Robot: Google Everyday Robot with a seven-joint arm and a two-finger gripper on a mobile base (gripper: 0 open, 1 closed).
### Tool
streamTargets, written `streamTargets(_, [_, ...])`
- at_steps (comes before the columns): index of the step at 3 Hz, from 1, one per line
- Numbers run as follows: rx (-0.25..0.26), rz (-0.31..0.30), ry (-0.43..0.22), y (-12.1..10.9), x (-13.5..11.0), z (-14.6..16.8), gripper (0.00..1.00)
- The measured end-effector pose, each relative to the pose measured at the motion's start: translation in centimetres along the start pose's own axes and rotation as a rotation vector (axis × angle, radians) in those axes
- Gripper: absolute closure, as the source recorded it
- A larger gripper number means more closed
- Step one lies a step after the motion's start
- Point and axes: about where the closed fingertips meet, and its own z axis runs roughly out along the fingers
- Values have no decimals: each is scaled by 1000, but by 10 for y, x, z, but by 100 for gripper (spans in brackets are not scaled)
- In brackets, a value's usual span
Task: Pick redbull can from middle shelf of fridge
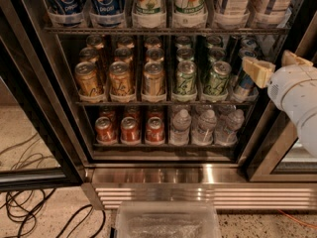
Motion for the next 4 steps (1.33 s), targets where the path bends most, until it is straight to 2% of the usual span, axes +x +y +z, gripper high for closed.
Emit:
streamTargets(1, [19, 14, 7, -9, -2, -8, 28])
streamTargets(2, [-30, 12, 64, 0, 6, -17, 29])
streamTargets(3, [-73, -32, 137, -3, -7, -57, 28])
streamTargets(4, [-130, -36, 184, 13, -1, -63, 20])
